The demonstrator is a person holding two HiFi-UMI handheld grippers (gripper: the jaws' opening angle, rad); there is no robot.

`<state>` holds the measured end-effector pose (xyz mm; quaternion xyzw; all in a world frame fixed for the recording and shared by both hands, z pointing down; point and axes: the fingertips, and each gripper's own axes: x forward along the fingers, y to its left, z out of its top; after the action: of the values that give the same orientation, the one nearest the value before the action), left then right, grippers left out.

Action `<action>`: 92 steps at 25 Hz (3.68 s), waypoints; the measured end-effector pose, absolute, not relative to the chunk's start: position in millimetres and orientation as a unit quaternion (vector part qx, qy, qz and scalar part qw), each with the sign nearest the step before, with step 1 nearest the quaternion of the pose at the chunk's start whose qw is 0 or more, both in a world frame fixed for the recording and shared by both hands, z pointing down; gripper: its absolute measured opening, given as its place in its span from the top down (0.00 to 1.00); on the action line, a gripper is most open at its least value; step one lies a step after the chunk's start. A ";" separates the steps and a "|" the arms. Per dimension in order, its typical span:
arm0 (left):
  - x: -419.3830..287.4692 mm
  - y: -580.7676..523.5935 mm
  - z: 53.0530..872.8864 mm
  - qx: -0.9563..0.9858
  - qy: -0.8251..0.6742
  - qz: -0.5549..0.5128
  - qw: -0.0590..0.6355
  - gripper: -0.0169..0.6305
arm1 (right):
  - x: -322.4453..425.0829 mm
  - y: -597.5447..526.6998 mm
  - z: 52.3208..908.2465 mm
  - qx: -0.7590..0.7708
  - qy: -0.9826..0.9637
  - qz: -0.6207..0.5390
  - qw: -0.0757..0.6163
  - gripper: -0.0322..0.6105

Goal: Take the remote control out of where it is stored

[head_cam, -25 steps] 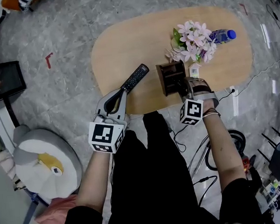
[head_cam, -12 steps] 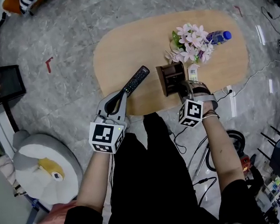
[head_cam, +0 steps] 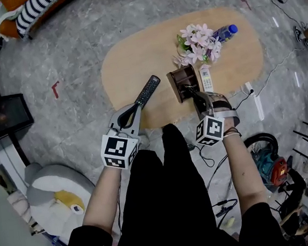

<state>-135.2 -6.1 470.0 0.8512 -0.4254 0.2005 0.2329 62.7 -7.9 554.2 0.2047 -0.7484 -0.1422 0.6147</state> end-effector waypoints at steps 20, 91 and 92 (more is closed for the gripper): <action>-23.5 -15.1 448.2 0.913 -0.298 0.219 0.174 0.96 | 178.3 29.5 504.3 0.426 -0.701 -0.062 0.569 0.79; -44.1 -85.2 573.6 0.814 -0.440 0.294 0.237 0.96 | 276.0 -90.9 696.3 0.460 -0.705 0.127 0.525 0.70; -44.8 -85.5 568.9 0.816 -0.441 0.291 0.234 0.96 | 275.9 -91.9 690.3 0.465 -0.705 0.127 0.520 0.70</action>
<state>-44.8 -85.5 568.9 0.8160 -0.4411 0.2911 0.2342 275.9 -91.9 690.3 0.4651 -0.7050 0.1273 0.5200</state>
